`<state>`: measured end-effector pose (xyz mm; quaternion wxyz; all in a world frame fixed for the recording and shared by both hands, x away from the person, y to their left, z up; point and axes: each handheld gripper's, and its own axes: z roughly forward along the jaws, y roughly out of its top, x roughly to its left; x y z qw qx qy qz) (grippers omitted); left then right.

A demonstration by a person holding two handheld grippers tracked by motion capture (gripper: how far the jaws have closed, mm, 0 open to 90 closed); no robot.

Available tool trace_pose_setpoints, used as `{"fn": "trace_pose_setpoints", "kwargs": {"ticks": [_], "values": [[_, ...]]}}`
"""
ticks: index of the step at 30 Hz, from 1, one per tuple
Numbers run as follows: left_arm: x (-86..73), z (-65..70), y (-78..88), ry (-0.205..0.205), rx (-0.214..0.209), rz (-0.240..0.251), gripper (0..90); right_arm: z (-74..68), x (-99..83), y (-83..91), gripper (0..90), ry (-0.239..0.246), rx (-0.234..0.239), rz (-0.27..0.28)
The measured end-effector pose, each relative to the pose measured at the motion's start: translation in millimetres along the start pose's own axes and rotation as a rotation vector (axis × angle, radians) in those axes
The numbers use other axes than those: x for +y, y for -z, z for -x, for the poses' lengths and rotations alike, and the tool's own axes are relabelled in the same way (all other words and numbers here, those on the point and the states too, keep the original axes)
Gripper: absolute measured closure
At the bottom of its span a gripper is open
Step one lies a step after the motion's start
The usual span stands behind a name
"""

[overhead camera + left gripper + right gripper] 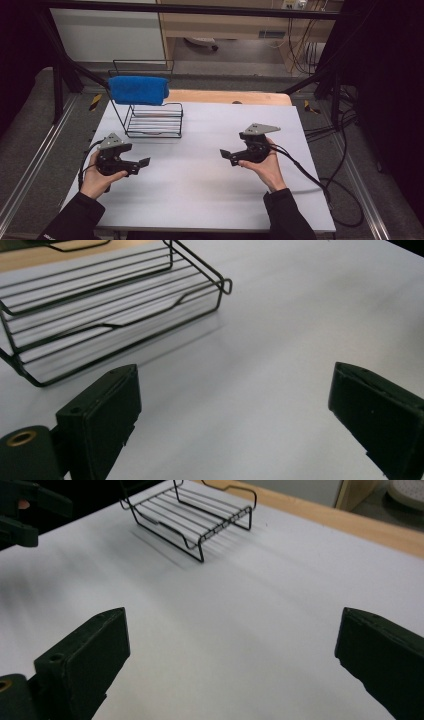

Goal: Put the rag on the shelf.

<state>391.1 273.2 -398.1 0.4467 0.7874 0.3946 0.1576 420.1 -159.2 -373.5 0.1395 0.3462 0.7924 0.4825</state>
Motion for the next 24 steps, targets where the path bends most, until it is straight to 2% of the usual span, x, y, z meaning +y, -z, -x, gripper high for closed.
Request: {"fn": "trace_pose_setpoints", "kwargs": {"ticks": [7,11,13,18,24], "values": [[-22.5,3.2,-4.7,-0.001,-0.011,-0.016,8.6,14.3,-38.4,16.3,0.6,-0.021,-0.001,-0.031],[-31.9,2.8,-3.9,-0.011,-0.015,-0.018,9.6,21.6,-55.1,26.6,0.5,-0.053,0.0,-0.039],[-34.8,2.5,-3.5,-0.019,-0.014,-0.022,9.6,25.4,-64.2,31.9,0.5,-0.069,-0.004,-0.038],[-39.6,2.2,-3.4,-0.012,-0.017,-0.026,9.5,34.3,-89.1,44.8,0.5,-0.09,-0.002,-0.042],[-43.7,5.5,-3.3,-0.031,-0.02,-0.042,9.0,42.5,-108.0,58.2,0.5,-0.125,-0.005,-0.035]]}}
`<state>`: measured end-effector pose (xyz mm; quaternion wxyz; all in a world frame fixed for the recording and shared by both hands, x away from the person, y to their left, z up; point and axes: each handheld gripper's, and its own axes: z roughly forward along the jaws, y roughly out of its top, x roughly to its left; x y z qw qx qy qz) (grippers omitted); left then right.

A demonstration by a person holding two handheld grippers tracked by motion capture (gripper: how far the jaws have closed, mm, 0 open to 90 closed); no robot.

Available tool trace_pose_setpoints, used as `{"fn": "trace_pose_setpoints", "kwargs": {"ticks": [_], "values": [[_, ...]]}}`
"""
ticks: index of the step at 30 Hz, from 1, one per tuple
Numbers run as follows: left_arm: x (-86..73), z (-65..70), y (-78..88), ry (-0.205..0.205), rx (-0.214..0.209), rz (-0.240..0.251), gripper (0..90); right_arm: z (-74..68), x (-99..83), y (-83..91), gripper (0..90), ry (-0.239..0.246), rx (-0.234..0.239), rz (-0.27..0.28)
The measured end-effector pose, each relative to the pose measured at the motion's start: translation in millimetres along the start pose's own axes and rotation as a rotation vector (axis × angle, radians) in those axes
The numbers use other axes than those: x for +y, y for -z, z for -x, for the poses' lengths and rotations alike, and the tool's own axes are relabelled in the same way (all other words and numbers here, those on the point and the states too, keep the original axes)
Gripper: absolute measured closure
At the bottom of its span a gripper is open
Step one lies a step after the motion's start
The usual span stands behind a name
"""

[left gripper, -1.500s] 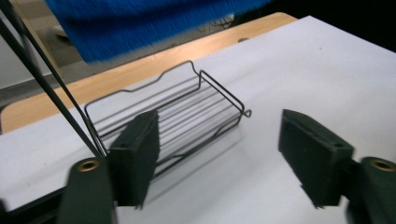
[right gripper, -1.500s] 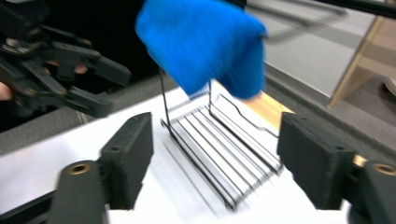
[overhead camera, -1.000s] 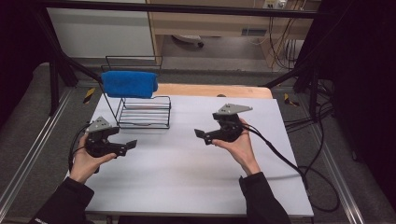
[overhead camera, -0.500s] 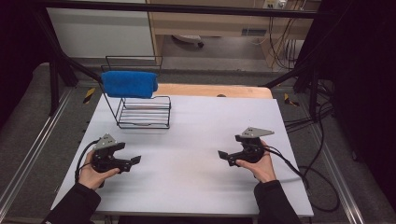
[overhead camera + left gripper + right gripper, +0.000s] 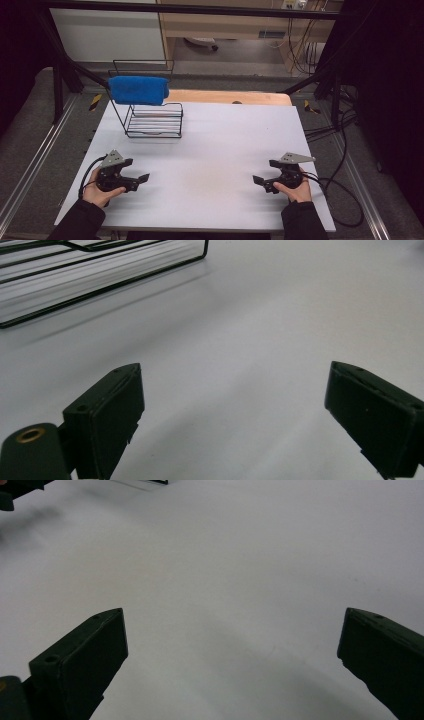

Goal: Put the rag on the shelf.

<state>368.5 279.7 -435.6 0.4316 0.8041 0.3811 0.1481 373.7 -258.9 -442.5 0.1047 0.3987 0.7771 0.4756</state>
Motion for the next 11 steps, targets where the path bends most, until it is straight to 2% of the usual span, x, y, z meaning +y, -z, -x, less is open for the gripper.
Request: {"fn": "trace_pose_setpoints", "kwargs": {"ticks": [5,11], "values": [[-2.7,2.8,-1.9,-0.011,-0.004,-0.012,8.5,4.7,-5.6,4.9,0.5,-0.008,-0.024,-0.003],[-4.5,1.1,-1.4,-0.004,-0.001,-0.01,8.4,3.9,-6.2,4.9,0.6,-0.006,-0.024,-0.014]]}}
